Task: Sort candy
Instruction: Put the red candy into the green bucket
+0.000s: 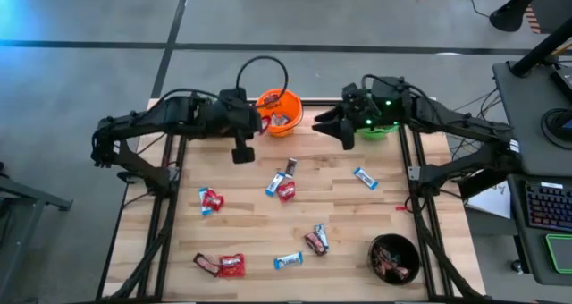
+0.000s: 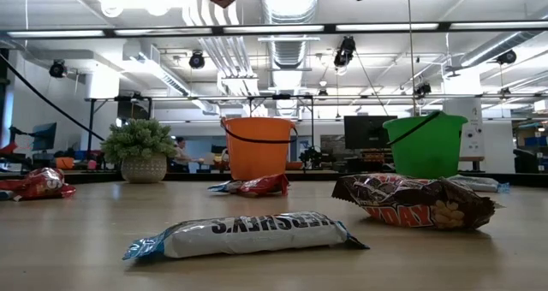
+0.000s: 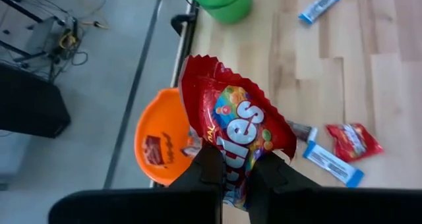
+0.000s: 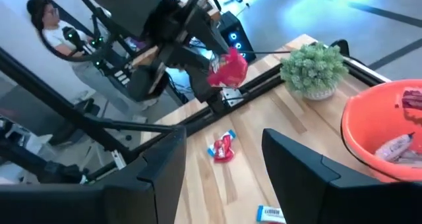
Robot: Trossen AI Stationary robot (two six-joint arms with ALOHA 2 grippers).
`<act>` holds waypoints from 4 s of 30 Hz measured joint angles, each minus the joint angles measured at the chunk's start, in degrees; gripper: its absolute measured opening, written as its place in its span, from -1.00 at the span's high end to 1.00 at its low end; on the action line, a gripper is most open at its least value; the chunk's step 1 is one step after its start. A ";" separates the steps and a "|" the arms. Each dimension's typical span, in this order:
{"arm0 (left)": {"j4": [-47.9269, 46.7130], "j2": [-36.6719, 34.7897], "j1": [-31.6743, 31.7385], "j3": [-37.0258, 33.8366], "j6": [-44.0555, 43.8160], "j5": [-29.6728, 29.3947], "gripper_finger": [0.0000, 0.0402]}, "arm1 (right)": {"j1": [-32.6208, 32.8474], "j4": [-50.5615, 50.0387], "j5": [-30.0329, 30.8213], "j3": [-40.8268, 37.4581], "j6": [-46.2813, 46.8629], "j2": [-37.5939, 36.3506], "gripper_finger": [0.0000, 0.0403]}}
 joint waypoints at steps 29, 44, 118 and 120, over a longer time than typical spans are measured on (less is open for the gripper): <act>10.81 4.27 4.55 -0.20 6.07 2.10 0.99 | -1.72 18.00 4.51 0.00 -0.57 13.51 0.05; 15.63 5.55 4.86 -0.22 8.95 4.57 0.99 | -2.64 18.87 4.51 0.00 2.24 13.64 0.05; -14.68 5.42 5.68 11.93 3.78 -1.57 0.15 | -30.51 -30.36 4.44 0.26 -15.46 0.62 0.91; -14.89 5.42 5.68 11.93 3.77 -1.57 0.15 | -32.12 -32.80 4.51 0.24 -16.77 0.73 0.91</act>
